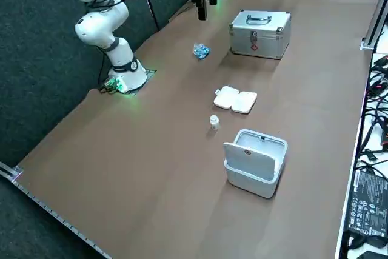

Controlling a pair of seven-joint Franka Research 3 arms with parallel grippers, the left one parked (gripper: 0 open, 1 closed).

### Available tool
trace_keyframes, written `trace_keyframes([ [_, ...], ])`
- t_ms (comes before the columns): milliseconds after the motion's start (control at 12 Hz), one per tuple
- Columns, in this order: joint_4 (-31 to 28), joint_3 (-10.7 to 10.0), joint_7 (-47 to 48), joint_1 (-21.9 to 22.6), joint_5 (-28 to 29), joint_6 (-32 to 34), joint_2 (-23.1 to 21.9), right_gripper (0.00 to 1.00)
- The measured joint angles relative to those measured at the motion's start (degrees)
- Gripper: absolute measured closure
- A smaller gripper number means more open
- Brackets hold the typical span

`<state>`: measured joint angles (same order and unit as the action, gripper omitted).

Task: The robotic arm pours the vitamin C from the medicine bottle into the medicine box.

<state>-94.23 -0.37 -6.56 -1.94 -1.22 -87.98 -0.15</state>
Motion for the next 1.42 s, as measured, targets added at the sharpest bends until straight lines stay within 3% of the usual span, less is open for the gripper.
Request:
trace_keyframes([
  [250,-3.06,0.04,-1.92,0.0,0.04,-1.39,-0.96,0.0],
  [750,-4.97,-1.07,-23.51,-3.46,6.49,-3.05,1.16,0.0],
  [1083,-5.03,-2.92,-43.44,-7.74,12.38,-11.69,4.97,0.0],
  [1417,-4.31,-2.88,-46.8,-8.02,12.77,-16.16,6.67,0.0],
])
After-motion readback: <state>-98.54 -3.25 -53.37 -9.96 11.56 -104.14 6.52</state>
